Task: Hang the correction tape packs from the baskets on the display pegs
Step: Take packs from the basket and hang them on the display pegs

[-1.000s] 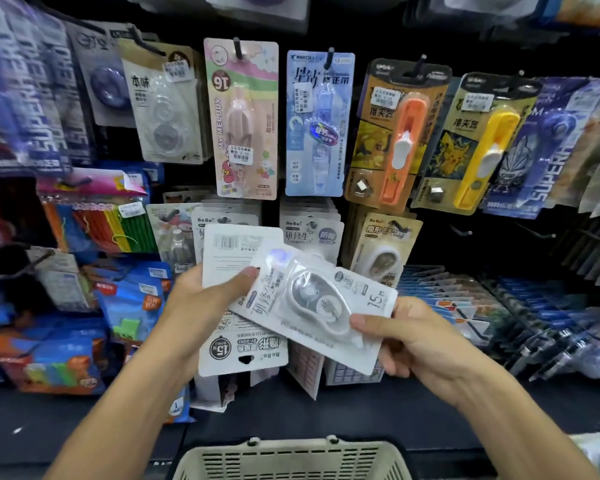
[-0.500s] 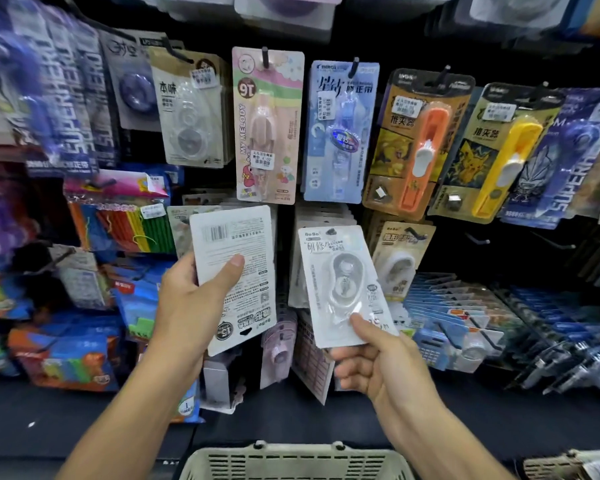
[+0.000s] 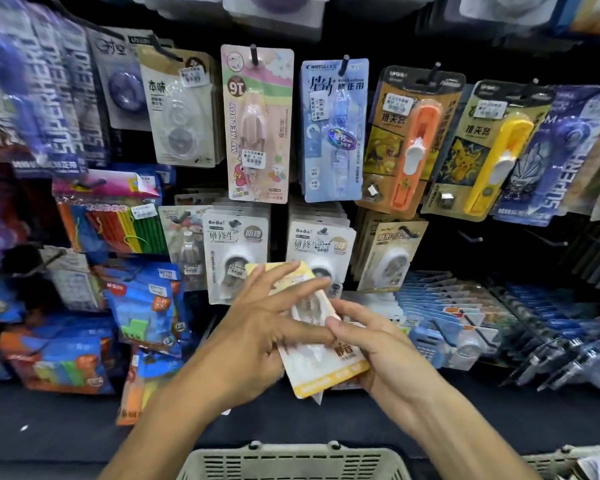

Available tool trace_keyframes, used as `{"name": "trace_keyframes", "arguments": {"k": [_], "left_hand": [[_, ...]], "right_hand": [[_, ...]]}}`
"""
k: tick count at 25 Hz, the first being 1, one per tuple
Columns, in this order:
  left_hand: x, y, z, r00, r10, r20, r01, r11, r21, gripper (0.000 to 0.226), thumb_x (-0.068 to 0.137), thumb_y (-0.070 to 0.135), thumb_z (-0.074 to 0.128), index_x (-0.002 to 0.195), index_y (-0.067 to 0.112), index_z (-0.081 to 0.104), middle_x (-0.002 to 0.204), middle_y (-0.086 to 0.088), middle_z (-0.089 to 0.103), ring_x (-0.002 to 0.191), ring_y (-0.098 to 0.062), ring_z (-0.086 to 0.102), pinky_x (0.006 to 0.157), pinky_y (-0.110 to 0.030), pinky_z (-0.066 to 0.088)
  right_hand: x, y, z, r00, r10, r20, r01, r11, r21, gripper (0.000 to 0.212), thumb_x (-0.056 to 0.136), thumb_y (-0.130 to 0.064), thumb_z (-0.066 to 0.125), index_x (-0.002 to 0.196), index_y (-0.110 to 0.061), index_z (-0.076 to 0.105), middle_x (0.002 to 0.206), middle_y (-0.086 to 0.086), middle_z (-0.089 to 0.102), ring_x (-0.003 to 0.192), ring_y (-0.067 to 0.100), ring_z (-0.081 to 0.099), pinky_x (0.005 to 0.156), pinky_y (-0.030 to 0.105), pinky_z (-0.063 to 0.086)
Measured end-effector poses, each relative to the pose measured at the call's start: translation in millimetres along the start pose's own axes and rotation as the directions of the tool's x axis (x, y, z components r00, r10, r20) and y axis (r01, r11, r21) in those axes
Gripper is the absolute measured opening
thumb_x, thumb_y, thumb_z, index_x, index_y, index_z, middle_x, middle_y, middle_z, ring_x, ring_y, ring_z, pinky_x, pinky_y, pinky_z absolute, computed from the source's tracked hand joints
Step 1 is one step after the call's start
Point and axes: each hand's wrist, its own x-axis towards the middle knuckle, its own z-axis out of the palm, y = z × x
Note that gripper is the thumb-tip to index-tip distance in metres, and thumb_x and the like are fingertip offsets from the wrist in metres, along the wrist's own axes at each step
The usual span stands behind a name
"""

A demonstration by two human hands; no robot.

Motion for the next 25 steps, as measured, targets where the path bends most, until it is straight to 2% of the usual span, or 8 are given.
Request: {"name": "trace_keyframes", "arguments": {"k": [5,8,11,15,19,22,24,25], "left_hand": [[-0.9,-5.3,-1.1,0.964,-0.186,-0.191,0.19,0.982,0.0,0.087,0.074,-0.02,0.048,0.137,0.039,0.058,0.162,0.01,0.03,0.151,-0.008,0.02,0.123,-0.029,0.012],[-3.4,-8.0,-3.3,0.904,-0.377,-0.201,0.358,0.926,-0.122,0.08,0.085,-0.011,0.05,0.145,0.041,0.049,0.152,0.024,0.031,0.138,0.018,0.02,0.116,-0.009,0.014],[-7.6,-13.2,-0.6,0.866,-0.482,-0.13,0.484,0.875,-0.023,0.067,0.094,0.01,0.058,0.15,0.042,0.041,0.157,0.021,0.029,0.144,0.001,0.02,0.121,-0.03,0.018],[-5.6,-14.9,-1.5,0.844,-0.525,-0.111,0.529,0.848,0.012,0.065,0.094,0.018,0.062,0.151,0.038,0.04,0.164,0.01,0.027,0.148,-0.011,0.02,0.121,-0.033,0.017],[-4.3,-10.9,0.6,0.842,-0.53,-0.095,0.534,0.845,0.018,0.064,0.095,0.022,0.062,0.152,0.04,0.038,0.164,0.012,0.024,0.148,-0.009,0.017,0.121,-0.033,0.016],[-3.9,-9.2,3.8,0.843,-0.535,-0.064,0.538,0.841,0.057,0.066,0.095,0.025,0.061,0.154,0.039,0.035,0.165,0.011,0.022,0.151,-0.013,0.016,0.122,-0.036,0.016],[-4.0,-11.0,4.3,0.837,-0.545,-0.05,0.547,0.834,0.076,0.067,0.095,0.027,0.061,0.154,0.039,0.033,0.166,0.012,0.02,0.152,-0.015,0.015,0.123,-0.038,0.015],[-4.3,-12.8,4.7,0.833,-0.552,-0.044,0.554,0.828,0.091,0.068,0.095,0.028,0.061,0.155,0.039,0.032,0.167,0.012,0.018,0.153,-0.015,0.014,0.124,-0.039,0.014]], "right_hand": [[7.9,1.6,-0.8,0.95,-0.243,-0.196,0.243,0.97,-0.024,0.027,0.093,0.002,0.062,0.116,-0.011,0.065,0.1,0.01,0.078,0.078,0.019,0.074,0.058,0.027,0.058],[12.5,-1.4,-7.3,0.877,-0.31,-0.367,0.305,0.949,-0.075,0.02,0.096,-0.001,0.061,0.109,-0.014,0.066,0.099,0.006,0.079,0.083,0.022,0.074,0.071,0.037,0.06],[9.1,-6.3,-25.5,0.729,-0.324,-0.602,0.294,0.944,-0.153,0.02,0.097,-0.005,0.061,0.106,-0.023,0.065,0.088,-0.008,0.078,0.079,0.022,0.073,0.062,0.038,0.059],[-5.0,-17.4,-50.6,0.565,-0.406,-0.718,0.331,0.909,-0.253,0.022,0.094,-0.011,0.063,0.098,-0.033,0.062,0.076,-0.021,0.074,0.061,0.003,0.069,0.049,0.028,0.05],[-8.2,-19.5,-69.5,0.629,-0.305,-0.715,0.205,0.952,-0.226,0.031,0.093,-0.014,0.067,0.113,-0.036,0.06,0.09,-0.002,0.073,0.061,0.019,0.064,0.045,0.027,0.041],[-10.4,-16.4,-71.6,0.699,-0.2,-0.687,0.212,0.975,-0.067,0.059,0.094,0.0,0.064,0.136,-0.034,0.04,0.115,0.001,0.058,0.081,0.023,0.07,0.056,0.032,0.056],[-12.8,-8.4,-61.8,0.669,-0.321,-0.67,0.18,0.945,-0.273,0.057,0.096,-0.003,0.061,0.136,-0.037,0.04,0.128,-0.007,0.05,0.108,0.021,0.063,0.075,0.031,0.054],[-12.7,-3.0,-56.3,0.663,-0.502,-0.555,0.161,0.82,-0.549,0.053,0.096,-0.006,0.06,0.134,-0.039,0.043,0.131,-0.014,0.049,0.117,0.015,0.057,0.085,0.03,0.051]]}}
